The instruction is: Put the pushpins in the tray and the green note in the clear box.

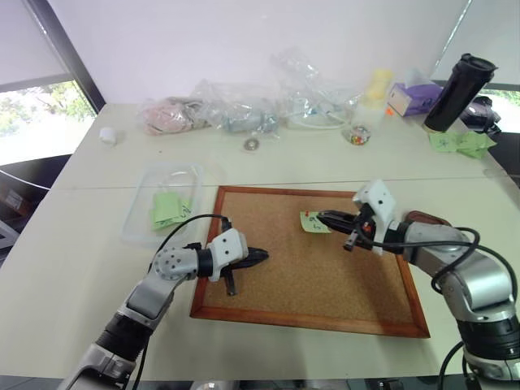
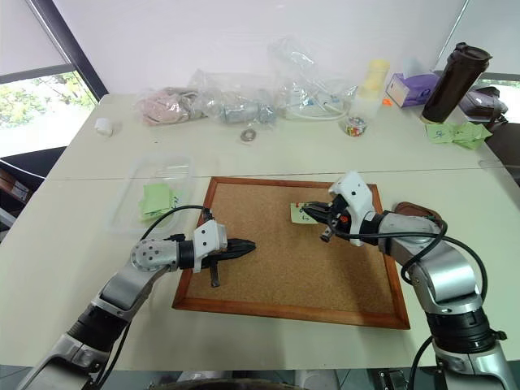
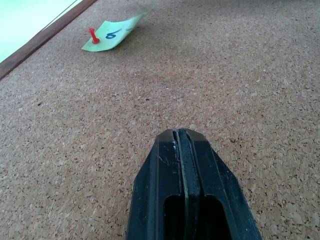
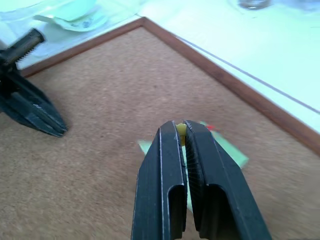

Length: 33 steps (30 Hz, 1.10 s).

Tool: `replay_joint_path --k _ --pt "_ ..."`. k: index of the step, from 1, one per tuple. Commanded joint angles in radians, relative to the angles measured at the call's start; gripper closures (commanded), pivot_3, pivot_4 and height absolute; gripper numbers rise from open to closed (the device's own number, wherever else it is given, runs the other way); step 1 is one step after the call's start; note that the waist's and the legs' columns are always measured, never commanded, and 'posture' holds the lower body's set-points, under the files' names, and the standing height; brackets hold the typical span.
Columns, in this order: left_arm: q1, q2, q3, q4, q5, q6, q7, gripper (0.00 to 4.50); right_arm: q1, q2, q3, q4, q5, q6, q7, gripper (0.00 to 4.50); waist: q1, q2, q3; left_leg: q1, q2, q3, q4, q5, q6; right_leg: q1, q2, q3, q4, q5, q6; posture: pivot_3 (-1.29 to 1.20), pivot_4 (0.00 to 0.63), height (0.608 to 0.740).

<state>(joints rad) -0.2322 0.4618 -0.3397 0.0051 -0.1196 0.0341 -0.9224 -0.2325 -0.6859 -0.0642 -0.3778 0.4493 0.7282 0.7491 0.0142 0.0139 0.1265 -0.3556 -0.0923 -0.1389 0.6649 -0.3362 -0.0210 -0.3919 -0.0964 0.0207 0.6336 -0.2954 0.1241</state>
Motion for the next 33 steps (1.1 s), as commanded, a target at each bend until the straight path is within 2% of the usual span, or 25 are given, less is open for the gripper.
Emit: replay_joint_path --k 1,28,33 --pt "0.041 0.017 -0.062 0.072 0.068 0.055 -0.012 4.5 0.009 0.003 -0.002 -0.036 0.011 -0.008 -0.003 4.44 0.0 0.0 0.0 0.0 0.0 0.0 0.0 0.0 0.0 0.0 0.0 0.0 0.0 0.0 0.0 0.0 0.15 0.74" --pt "0.037 0.009 -0.059 0.075 0.068 0.06 -0.003 4.5 -0.014 0.015 0.034 -0.022 0.014 -0.012 -0.022 4.44 0.001 0.0 0.0 0.0 0.0 0.0 0.0 0.0 0.0 0.0 0.0 0.0 0.0 0.0 0.0 0.0 0.15 0.74" --pt "0.036 0.008 -0.059 0.078 0.069 0.058 -0.004 4.5 0.002 0.005 -0.031 0.015 0.016 -0.02 -0.04 4.44 0.001 0.0 0.0 0.0 0.0 0.0 0.0 0.0 0.0 0.0 0.0 0.0 0.0 0.0 0.0 0.0 0.15 0.74"
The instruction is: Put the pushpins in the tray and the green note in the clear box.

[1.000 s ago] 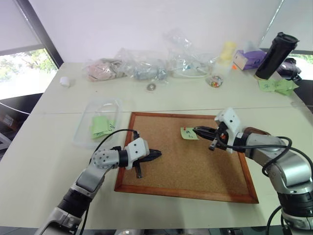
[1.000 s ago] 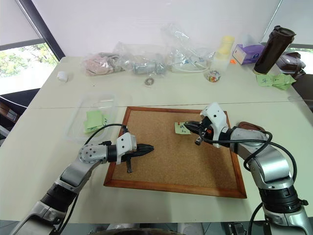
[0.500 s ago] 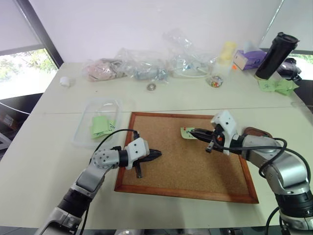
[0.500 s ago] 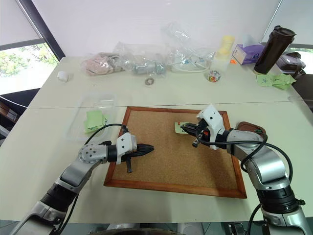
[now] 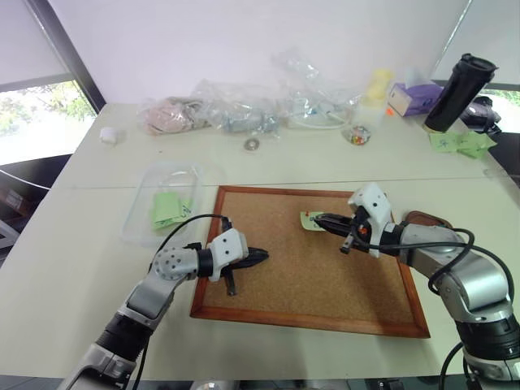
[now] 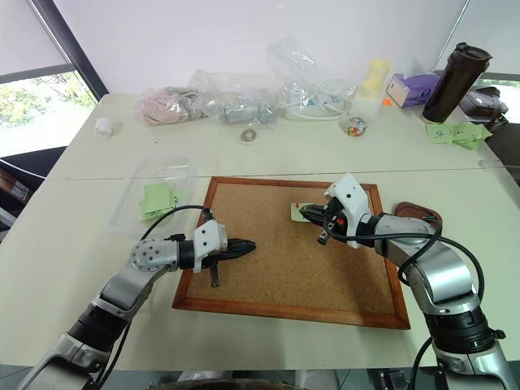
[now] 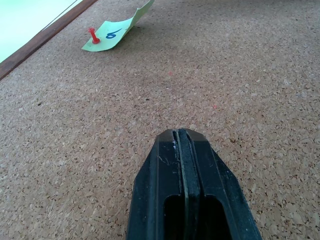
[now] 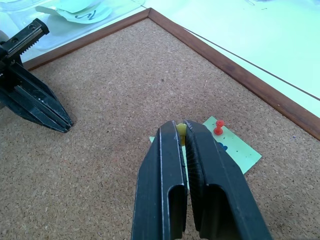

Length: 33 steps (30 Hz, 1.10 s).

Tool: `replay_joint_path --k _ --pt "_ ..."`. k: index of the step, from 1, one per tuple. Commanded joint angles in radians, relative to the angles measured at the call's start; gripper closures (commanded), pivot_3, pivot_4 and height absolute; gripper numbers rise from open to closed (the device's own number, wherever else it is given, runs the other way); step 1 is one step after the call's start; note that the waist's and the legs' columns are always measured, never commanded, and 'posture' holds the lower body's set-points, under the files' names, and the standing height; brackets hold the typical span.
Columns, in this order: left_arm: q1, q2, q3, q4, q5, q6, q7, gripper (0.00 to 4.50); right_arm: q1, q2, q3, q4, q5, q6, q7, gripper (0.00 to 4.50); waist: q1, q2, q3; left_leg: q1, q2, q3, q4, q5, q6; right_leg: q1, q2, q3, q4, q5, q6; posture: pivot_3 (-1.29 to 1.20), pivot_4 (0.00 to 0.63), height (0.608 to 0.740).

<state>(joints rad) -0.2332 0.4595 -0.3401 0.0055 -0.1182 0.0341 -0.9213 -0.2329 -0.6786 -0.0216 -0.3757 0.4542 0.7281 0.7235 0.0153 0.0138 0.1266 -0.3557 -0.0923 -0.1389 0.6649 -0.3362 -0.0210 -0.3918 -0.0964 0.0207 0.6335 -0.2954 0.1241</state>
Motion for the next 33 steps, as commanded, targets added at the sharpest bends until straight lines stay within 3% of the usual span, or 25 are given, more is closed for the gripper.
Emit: replay_joint_path --k 1,11,21,24,30,31,33 --pt "0.037 0.01 -0.059 0.077 0.067 0.058 -0.005 4.5 0.004 -0.005 -0.105 0.036 0.013 -0.02 -0.025 4.44 0.001 0.0 0.0 0.0 0.0 0.0 0.0 0.0 0.0 0.0 0.0 0.0 0.0 0.0 0.0 0.0 0.15 0.74" --pt "0.049 0.014 -0.069 0.08 0.068 0.046 -0.016 4.5 0.134 -0.098 -0.421 0.328 -0.041 -0.122 -0.064 4.44 0.001 0.001 -0.001 0.0 0.0 0.0 0.0 0.0 0.0 0.001 0.0 0.0 -0.001 0.0 0.0 0.0 0.15 0.74" --pt "0.035 0.009 -0.075 0.095 0.071 0.038 -0.025 4.5 0.189 -0.096 -0.439 0.454 -0.061 -0.208 -0.04 4.44 -0.002 0.004 -0.001 0.001 0.0 0.001 0.0 0.0 0.0 0.002 0.0 0.001 -0.001 0.0 0.0 0.0 0.15 0.74" --pt "0.032 0.008 -0.073 0.096 0.073 0.039 -0.026 4.5 0.188 -0.091 -0.443 0.447 -0.053 -0.209 -0.042 3.47 -0.001 0.004 -0.001 0.001 0.0 0.001 0.0 0.0 0.0 0.002 0.0 0.001 -0.001 0.0 0.0 0.0 0.15 0.74" --pt "0.031 0.01 -0.066 0.102 0.076 0.036 -0.029 4.5 0.197 -0.11 -0.449 0.397 -0.064 -0.212 -0.053 0.37 0.0 0.004 -0.001 0.001 0.0 0.001 0.0 0.0 0.0 0.002 0.0 0.001 -0.001 0.0 0.0 0.0 0.15 0.74" --pt "0.03 0.011 -0.065 0.103 0.075 0.036 -0.03 4.5 0.2 -0.115 -0.452 0.367 -0.053 -0.197 -0.048 0.08 0.0 0.004 -0.001 0.001 0.0 0.001 0.0 0.0 0.0 0.002 0.0 0.001 -0.001 0.0 0.0 0.0 0.15 0.74" --pt "0.03 0.012 -0.065 0.103 0.075 0.036 -0.03 4.5 0.212 -0.125 -0.452 0.288 -0.028 -0.164 -0.032 0.08 0.0 0.005 -0.001 0.001 0.0 0.001 0.0 0.0 0.0 0.002 0.0 0.001 -0.001 0.0 0.0 0.0 0.15 0.74"
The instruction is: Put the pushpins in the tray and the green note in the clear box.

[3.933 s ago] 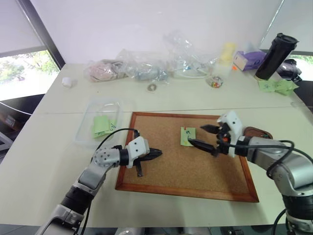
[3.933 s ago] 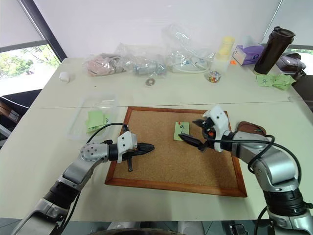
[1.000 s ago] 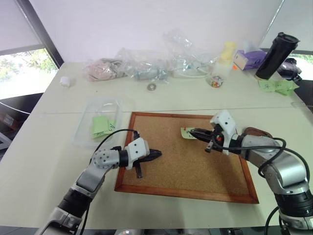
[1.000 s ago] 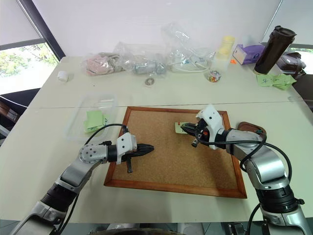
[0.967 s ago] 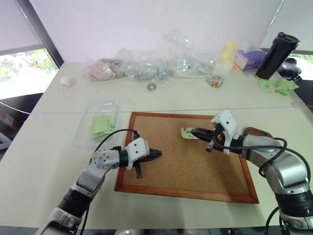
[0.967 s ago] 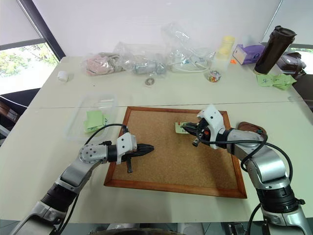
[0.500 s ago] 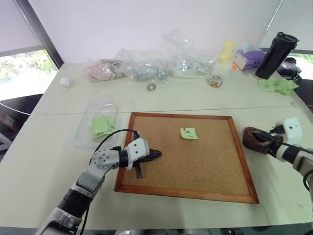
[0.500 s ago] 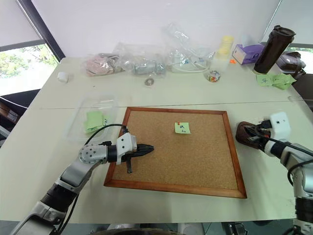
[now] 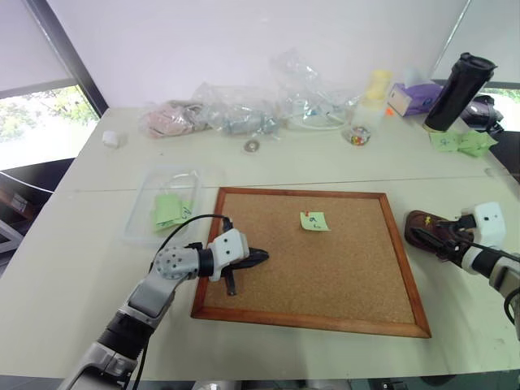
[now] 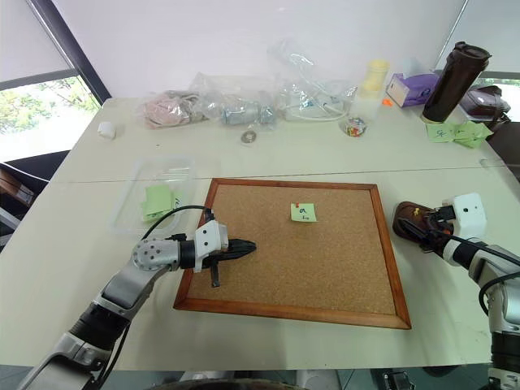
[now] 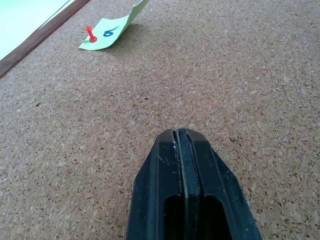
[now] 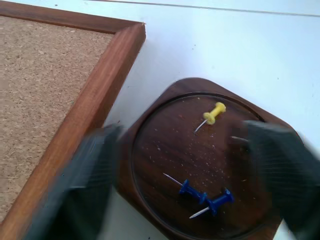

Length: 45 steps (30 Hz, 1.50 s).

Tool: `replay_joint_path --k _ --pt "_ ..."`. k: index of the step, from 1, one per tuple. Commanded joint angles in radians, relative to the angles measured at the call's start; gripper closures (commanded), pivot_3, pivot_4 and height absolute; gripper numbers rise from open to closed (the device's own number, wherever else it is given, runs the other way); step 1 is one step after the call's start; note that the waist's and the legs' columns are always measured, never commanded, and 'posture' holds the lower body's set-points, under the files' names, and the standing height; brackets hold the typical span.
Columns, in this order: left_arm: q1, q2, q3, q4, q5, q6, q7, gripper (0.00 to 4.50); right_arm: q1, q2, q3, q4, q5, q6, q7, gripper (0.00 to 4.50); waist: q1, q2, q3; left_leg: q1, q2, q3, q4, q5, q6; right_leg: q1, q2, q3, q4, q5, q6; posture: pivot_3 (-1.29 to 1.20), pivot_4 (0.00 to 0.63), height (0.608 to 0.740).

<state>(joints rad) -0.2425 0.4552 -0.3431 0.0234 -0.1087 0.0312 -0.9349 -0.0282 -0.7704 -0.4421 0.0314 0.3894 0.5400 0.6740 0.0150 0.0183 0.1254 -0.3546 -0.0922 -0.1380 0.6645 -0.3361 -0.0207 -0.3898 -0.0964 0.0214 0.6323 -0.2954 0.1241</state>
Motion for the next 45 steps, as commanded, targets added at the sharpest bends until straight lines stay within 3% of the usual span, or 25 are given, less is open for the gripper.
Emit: replay_joint_path --k 1,9,12,17,37,40,45 --pt "0.039 0.016 -0.061 0.086 0.066 0.038 -0.017 4.5 0.01 -0.035 -0.03 -0.147 0.045 0.038 0.021 0.08 0.0 0.0 0.0 0.0 0.0 0.0 0.0 0.0 0.0 0.0 0.0 0.0 0.0 0.0 0.0 0.0 0.15 0.74" --pt "0.024 0.005 -0.059 0.101 0.067 0.036 -0.015 4.5 -0.111 0.048 0.156 -0.334 0.113 0.163 -0.003 0.08 0.001 -0.001 0.0 0.0 0.0 0.0 0.0 0.0 0.0 0.0 0.0 0.0 0.0 0.0 0.0 0.0 0.15 0.74" --pt "0.026 0.003 -0.057 0.102 0.068 0.033 -0.012 4.5 -0.204 0.138 0.296 -0.296 0.064 0.129 -0.024 0.08 -0.001 -0.001 0.0 0.0 0.0 -0.001 0.0 0.0 0.0 0.0 0.0 0.0 0.0 0.0 0.0 0.0 0.15 0.74" --pt "0.035 0.006 -0.055 0.082 0.068 0.04 -0.008 4.5 -0.321 0.243 0.425 -0.179 -0.007 0.07 -0.039 0.08 0.002 0.001 -0.003 0.0 0.0 -0.001 0.0 0.0 0.0 0.0 0.0 -0.001 0.0 0.0 0.0 0.0 0.15 0.74" --pt "0.055 0.018 -0.041 0.05 0.062 0.057 0.021 4.5 -0.349 0.301 0.516 0.018 -0.165 -0.113 -0.025 0.08 -0.002 0.0 -0.003 0.0 0.0 -0.002 0.0 0.0 -0.001 -0.001 0.0 -0.001 0.0 0.0 0.0 0.0 0.15 0.74" --pt "0.057 0.02 -0.04 0.046 0.062 0.058 0.022 4.5 -0.343 0.304 0.516 0.03 -0.178 -0.127 -0.024 0.9 -0.002 0.0 -0.003 0.0 0.0 -0.002 0.0 0.0 -0.001 -0.001 0.0 -0.001 0.0 0.0 0.0 0.0 0.15 0.74" --pt "0.06 0.023 -0.04 0.039 0.062 0.063 0.023 4.5 -0.339 0.313 0.524 0.019 -0.187 -0.131 -0.018 3.44 -0.003 0.0 -0.003 0.0 0.0 -0.002 0.0 0.0 -0.001 -0.001 0.0 -0.001 0.0 0.0 0.0 0.0 0.15 0.74"
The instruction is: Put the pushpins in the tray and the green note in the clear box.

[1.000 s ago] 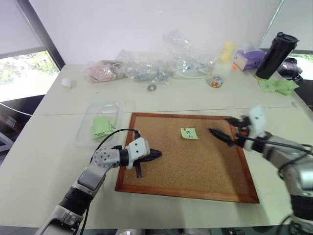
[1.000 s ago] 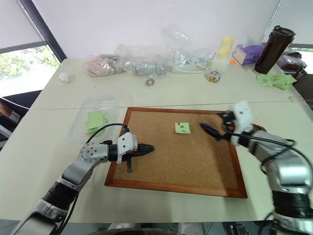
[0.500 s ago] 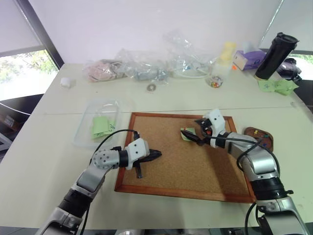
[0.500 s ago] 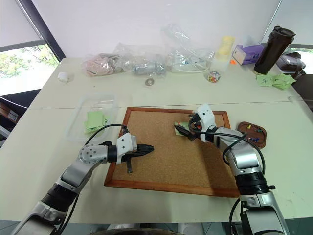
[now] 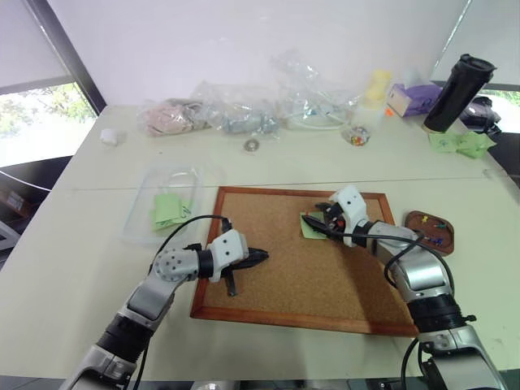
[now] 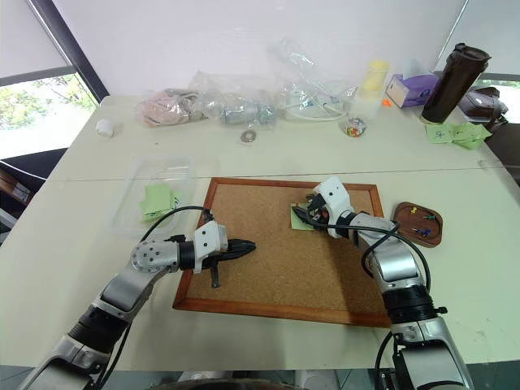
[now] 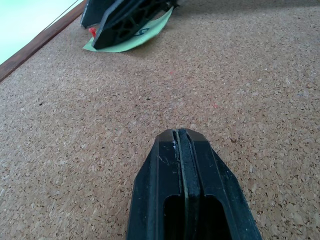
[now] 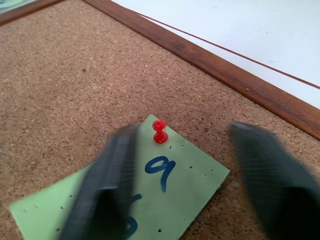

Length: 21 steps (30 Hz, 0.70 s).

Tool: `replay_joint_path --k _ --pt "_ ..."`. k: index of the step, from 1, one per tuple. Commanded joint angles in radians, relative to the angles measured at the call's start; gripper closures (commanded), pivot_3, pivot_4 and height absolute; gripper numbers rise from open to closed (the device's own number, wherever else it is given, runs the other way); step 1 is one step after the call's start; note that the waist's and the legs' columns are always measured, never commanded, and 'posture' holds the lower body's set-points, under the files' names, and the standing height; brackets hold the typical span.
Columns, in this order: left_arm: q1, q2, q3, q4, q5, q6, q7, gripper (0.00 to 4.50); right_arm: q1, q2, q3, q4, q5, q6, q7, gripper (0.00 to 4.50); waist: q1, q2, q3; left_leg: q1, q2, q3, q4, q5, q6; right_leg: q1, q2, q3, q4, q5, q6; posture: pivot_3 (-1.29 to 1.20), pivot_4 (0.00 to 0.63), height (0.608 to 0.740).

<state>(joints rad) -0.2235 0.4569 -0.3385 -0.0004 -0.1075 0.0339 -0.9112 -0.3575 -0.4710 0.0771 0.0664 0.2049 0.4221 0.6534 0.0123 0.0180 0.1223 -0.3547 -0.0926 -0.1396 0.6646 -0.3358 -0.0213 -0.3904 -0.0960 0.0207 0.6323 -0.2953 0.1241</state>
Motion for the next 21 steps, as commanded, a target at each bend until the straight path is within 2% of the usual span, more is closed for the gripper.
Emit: replay_joint_path --k 1,2,3,10,21 --pt "0.042 0.021 -0.044 0.063 0.061 0.061 -0.001 4.5 -0.008 0.015 0.005 -0.019 -0.004 -0.013 0.004 3.76 0.0 0.0 0.0 0.0 0.0 0.0 0.0 0.0 0.0 0.0 0.0 0.0 0.0 0.0 0.0 0.0 0.15 0.74" --pt "0.042 0.021 -0.044 0.063 0.061 0.061 0.0 4.5 -0.007 0.015 0.006 -0.021 -0.005 -0.012 0.006 4.3 -0.001 0.0 0.0 0.0 0.0 0.0 0.0 0.0 0.0 0.0 0.0 0.0 0.0 0.0 0.0 0.0 0.15 0.74" --pt "0.041 0.021 -0.044 0.063 0.06 0.061 -0.001 4.5 -0.005 0.015 0.008 -0.024 -0.008 -0.015 0.009 4.41 -0.001 0.0 0.0 0.0 0.0 0.0 0.0 0.0 0.0 0.0 0.0 0.0 0.0 0.0 0.0 0.0 0.15 0.74" --pt "0.042 0.02 -0.046 0.067 0.06 0.057 -0.001 4.5 -0.004 0.008 -0.024 -0.096 0.017 0.013 0.006 4.41 0.0 0.0 0.0 0.0 0.0 0.0 0.0 0.0 0.0 0.0 0.0 0.0 0.0 0.0 0.0 0.0 0.15 0.74" --pt "0.037 0.006 -0.056 0.087 0.064 0.045 -0.003 4.5 -0.002 -0.072 -0.125 -0.364 0.141 0.214 0.019 4.41 0.001 0.0 0.0 -0.001 0.0 0.0 0.0 0.0 0.0 -0.001 0.0 0.0 0.0 0.0 0.0 0.0 0.15 0.74"
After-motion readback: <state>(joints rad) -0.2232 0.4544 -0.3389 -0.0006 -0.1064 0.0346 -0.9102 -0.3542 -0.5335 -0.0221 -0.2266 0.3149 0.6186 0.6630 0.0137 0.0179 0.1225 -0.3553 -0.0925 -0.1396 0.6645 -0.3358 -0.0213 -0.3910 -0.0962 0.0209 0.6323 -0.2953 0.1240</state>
